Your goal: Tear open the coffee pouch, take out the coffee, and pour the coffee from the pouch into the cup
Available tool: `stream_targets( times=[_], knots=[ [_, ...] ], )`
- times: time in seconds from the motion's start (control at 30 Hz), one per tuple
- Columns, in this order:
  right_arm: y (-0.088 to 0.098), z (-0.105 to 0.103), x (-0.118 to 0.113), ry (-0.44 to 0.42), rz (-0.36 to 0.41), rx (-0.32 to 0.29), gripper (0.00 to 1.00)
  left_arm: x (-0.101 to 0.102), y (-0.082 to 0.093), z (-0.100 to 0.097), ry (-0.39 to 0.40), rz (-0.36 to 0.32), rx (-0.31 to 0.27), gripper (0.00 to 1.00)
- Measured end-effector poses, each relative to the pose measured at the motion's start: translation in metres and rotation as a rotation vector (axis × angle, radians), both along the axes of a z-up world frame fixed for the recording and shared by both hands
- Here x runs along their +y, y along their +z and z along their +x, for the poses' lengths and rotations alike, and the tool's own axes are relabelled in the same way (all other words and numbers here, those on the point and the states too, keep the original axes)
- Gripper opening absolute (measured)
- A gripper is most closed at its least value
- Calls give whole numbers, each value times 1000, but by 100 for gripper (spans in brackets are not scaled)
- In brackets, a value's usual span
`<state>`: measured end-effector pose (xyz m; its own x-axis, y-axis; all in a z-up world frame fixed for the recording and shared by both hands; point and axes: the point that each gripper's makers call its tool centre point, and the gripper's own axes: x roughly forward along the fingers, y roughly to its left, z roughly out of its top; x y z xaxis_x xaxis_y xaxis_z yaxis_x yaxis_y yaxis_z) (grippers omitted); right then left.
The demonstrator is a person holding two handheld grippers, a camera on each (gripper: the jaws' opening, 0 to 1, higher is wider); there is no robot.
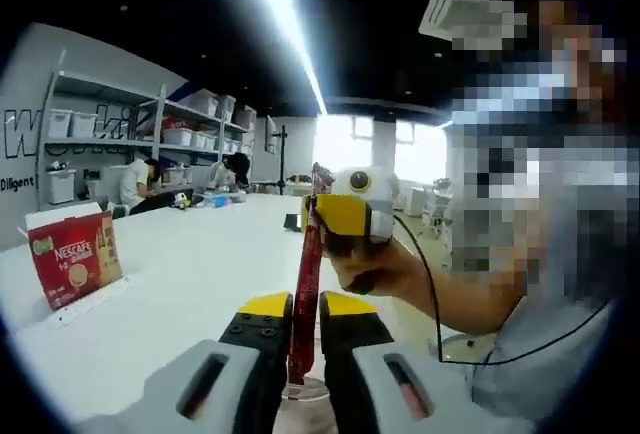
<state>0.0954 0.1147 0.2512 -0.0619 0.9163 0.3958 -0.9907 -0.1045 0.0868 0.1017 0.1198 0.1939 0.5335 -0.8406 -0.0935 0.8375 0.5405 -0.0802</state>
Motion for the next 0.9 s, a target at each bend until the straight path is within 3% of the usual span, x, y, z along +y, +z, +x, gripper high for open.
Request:
stream_targets(
  times=[0.17, 0.33, 0.5, 0.67, 0.77, 0.8, 0.9],
  knots=[
    [-2, -2, -3, 3, -2, -7, 3, -3, -1, -2, 2, -2, -13, 5],
    [-3, 1, -4, 10, 6, 3, 11, -2, -3, -3, -1, 23, -45, 4],
    [2, 4, -5, 11, 15, -2, 10, 2, -2, -8, -19, 40, -52, 4],
    [-1, 1, -3, 16, -3, 14, 3, 3, -3, -13, -25, 13, -37, 5],
    [-4, 1, -5, 26, 4, 31, 2, 2, -5, -16, -30, -2, -32, 16],
    [-5, 2, -7, 26, 10, 36, 2, 2, 1, -15, -20, -40, -47, 18],
    [-9, 0, -8, 35, 13, 43, 3, 1, 7, -17, -42, -79, -73, 8]
  ],
)
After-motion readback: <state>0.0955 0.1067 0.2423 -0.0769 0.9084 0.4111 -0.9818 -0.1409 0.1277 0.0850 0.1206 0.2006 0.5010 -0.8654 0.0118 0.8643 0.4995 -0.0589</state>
